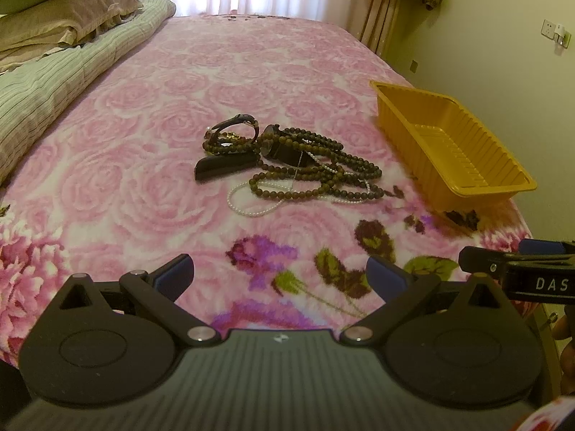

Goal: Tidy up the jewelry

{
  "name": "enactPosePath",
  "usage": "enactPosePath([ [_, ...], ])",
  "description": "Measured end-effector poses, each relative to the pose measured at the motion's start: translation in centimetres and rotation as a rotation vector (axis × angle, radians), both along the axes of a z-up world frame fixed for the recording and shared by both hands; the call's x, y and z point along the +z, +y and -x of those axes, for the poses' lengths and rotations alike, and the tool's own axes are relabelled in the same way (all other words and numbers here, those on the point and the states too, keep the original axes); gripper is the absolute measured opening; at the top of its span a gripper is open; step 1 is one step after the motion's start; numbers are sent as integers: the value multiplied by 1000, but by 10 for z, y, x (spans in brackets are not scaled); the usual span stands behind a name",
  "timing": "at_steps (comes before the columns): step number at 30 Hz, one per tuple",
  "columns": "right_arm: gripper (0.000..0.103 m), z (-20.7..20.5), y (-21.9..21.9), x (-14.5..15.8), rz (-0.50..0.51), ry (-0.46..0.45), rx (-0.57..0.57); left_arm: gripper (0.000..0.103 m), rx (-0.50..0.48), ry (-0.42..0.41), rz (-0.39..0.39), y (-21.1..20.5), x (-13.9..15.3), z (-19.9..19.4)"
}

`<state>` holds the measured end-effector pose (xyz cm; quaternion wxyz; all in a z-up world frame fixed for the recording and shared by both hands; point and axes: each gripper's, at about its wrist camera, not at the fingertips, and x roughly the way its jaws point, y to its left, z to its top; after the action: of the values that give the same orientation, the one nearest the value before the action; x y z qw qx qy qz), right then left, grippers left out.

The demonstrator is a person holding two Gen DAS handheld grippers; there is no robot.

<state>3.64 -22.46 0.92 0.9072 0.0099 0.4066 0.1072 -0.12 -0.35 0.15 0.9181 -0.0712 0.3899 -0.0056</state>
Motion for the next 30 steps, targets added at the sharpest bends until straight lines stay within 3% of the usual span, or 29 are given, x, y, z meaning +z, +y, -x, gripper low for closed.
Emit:
enactPosePath([
  [30, 103, -1, 0, 1, 1, 0, -2, 102, -1, -1, -2, -1, 2, 0],
])
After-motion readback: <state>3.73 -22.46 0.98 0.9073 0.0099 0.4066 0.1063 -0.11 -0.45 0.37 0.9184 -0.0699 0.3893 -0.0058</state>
